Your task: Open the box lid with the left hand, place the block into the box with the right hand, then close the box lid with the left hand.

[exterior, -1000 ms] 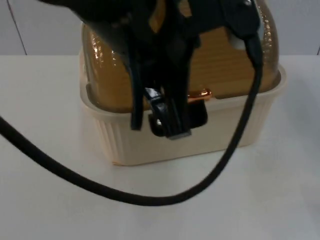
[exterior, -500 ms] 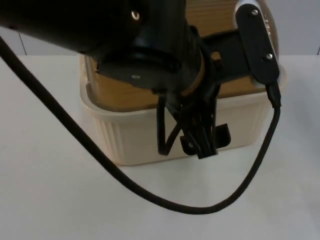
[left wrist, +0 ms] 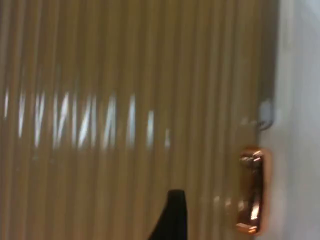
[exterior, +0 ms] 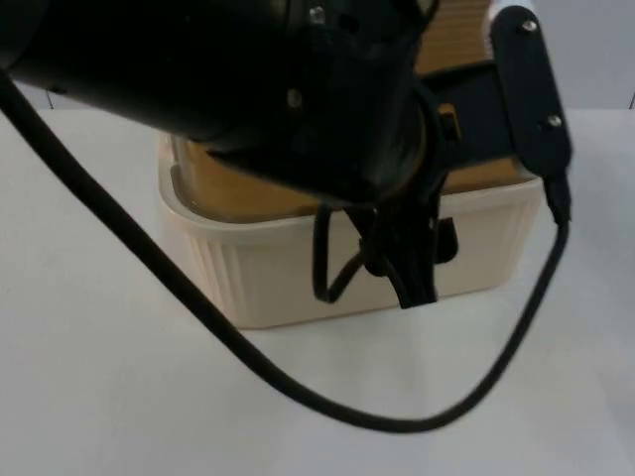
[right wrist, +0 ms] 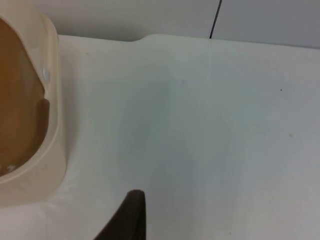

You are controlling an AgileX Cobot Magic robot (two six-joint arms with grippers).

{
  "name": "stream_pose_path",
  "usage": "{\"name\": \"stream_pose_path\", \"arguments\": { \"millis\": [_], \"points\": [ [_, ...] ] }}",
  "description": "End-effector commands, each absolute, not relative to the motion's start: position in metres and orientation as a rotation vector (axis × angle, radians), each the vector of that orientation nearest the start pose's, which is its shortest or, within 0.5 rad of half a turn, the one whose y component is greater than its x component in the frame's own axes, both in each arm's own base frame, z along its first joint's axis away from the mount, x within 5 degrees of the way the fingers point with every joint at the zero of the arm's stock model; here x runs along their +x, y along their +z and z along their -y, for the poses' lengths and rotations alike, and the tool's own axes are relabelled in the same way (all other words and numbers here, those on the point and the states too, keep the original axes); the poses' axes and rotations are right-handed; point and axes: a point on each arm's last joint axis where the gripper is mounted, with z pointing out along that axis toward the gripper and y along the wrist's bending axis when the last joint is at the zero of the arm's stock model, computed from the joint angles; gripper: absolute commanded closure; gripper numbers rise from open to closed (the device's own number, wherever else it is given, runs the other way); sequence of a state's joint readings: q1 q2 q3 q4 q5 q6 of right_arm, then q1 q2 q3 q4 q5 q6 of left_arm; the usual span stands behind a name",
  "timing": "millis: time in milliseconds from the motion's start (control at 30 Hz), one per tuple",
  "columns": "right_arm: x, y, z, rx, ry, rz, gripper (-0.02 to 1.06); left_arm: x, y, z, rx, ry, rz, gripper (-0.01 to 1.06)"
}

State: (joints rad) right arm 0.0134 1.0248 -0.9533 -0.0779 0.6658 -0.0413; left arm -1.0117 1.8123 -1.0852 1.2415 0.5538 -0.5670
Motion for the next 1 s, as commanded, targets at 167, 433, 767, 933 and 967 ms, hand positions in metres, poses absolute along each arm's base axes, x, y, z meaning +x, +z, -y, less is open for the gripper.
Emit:
{"name": "stream_pose_path", "arguments": {
  "millis": [167, 433, 767, 933, 967],
  "points": [
    [0.208, 0.359, 0.002, -0.1, -0.107, -2.208, 0.0, 0.224, 0.195, 0.298, 1.475, 0.366, -1.822, 0.47],
    [0.208, 0.359, 0.002, -0.1, -0.107, -2.205, 0.0, 0.225, 0.196, 0.302, 1.516, 0.352, -1.747, 0.98],
    [0.208, 0.358, 0.002, -0.1, -0.107, -2.213, 0.0, 0.242, 0.182, 0.298, 1.569, 0.372, -1.711, 1.05],
    [0.207, 0.357, 0.002, -0.099, -0.108, -2.224, 0.0, 0.254, 0.179, 0.287, 1.578, 0.384, -1.746, 1.05],
    [0.207, 0.357, 0.002, -0.099, -0.108, -2.224, 0.0, 0.256, 0.179, 0.285, 1.585, 0.393, -1.743, 1.05]
  ]
}}
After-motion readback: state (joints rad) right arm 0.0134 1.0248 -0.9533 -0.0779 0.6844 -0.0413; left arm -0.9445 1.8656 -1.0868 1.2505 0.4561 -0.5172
